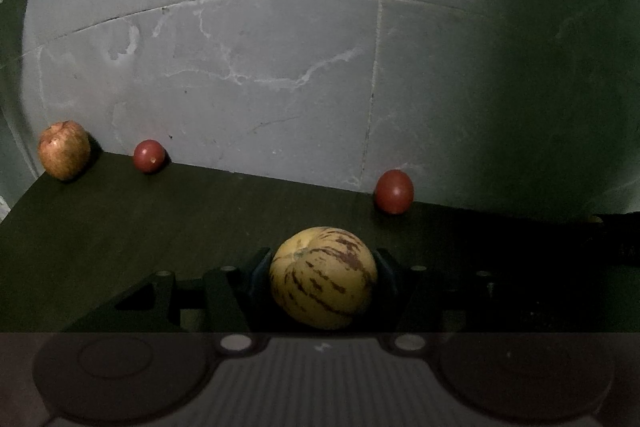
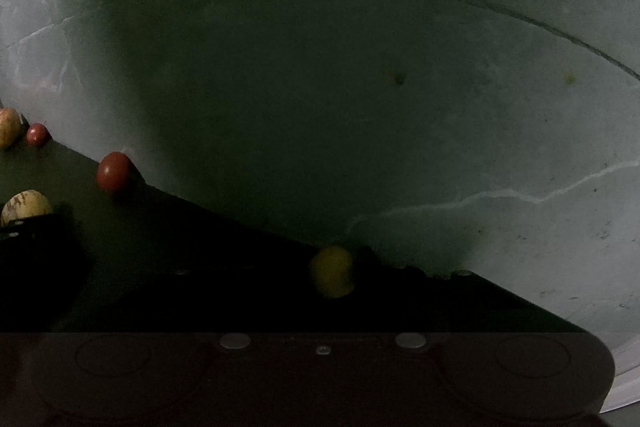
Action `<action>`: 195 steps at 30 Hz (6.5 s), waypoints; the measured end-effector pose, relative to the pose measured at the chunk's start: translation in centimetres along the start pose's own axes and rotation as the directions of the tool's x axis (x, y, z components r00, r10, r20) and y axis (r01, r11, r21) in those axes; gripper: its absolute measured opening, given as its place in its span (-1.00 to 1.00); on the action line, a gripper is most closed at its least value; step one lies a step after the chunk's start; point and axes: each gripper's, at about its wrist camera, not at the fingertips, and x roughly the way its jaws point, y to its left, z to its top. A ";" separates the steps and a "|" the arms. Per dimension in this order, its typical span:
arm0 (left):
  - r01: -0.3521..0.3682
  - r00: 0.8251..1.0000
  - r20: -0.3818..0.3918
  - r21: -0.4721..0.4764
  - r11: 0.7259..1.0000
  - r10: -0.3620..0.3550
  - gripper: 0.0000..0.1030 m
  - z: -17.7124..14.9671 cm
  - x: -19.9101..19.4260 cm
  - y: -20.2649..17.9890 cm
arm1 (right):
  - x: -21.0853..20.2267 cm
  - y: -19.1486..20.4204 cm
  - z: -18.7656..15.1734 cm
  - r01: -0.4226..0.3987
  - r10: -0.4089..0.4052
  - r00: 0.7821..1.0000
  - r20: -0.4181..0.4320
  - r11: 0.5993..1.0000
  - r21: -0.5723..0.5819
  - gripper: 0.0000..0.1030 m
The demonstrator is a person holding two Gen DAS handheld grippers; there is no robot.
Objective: Organize fruits
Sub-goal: 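Grasp the second striped melon with the left tool while the right tool approaches a small tan fruit, then lift the melon with the left tool while the right tool grasps the tan fruit, then carry the melon with the left tool while the right tool carries the tan fruit over the tray, then open the left tool to drop the melon while the right tool releases the tan fruit into the tray, then move both open tools away from the tray toward the red tomatoes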
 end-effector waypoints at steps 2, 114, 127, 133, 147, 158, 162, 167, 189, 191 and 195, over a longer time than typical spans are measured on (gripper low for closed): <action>-0.002 1.000 0.001 0.002 1.000 0.002 0.13 0.0 -0.1 -0.1 | 0.0 0.1 -0.1 -0.003 0.003 1.000 0.001 1.000 -0.004 -0.47; -0.502 0.859 -0.210 -0.526 0.686 0.467 0.11 -23.3 -28.3 -4.6 | -18.2 18.1 -12.3 -0.714 0.614 0.663 -0.429 0.343 -0.611 -0.47; -0.508 0.855 -0.209 -0.523 0.684 0.475 0.12 -23.1 -27.8 -3.8 | -16.7 19.6 -13.6 -0.689 0.577 0.684 -0.446 0.311 -0.654 -0.47; -0.507 0.856 -0.211 -0.527 0.682 0.472 0.14 -23.0 -27.9 -3.7 | -16.6 19.7 -13.6 -0.695 0.575 0.682 -0.453 0.314 -0.647 -0.46; -0.508 0.855 -0.213 -0.528 0.681 0.472 0.19 -22.9 -27.9 -3.6 | -16.7 19.2 -12.8 -0.715 0.579 0.672 -0.462 0.343 -0.610 -0.32; -0.508 0.851 -0.196 -0.544 0.667 0.488 0.40 -22.6 -28.7 -3.8 | -18.3 18.1 -11.2 -0.729 0.625 0.651 -0.431 0.357 -0.584 -0.20; -0.511 0.848 -0.190 -0.540 0.669 0.495 0.49 -22.2 -29.0 -3.9 | -18.8 17.7 -10.5 -0.731 0.641 0.648 -0.411 0.371 -0.573 0.04; -0.512 0.846 -0.183 -0.536 0.671 0.500 0.61 -21.8 -29.3 -4.0 | -19.5 17.3 -9.5 -0.732 0.663 0.644 -0.382 0.390 -0.558 0.30; -0.499 0.844 -0.062 -0.454 0.738 0.533 0.99 -15.5 -32.3 -6.2 | -25.4 11.1 -3.0 -0.762 0.806 0.572 -0.150 0.456 -0.459 0.76; -0.499 0.843 -0.046 -0.437 0.748 0.536 0.99 -14.8 -32.6 -6.4 | -25.7 9.9 -2.4 -0.763 0.813 0.570 -0.118 0.471 -0.443 0.78; -0.498 0.844 -0.017 -0.394 0.772 0.536 0.99 -13.1 -32.9 -6.6 | -25.9 7.8 -1.3 -0.760 0.815 0.577 -0.056 0.511 -0.401 0.82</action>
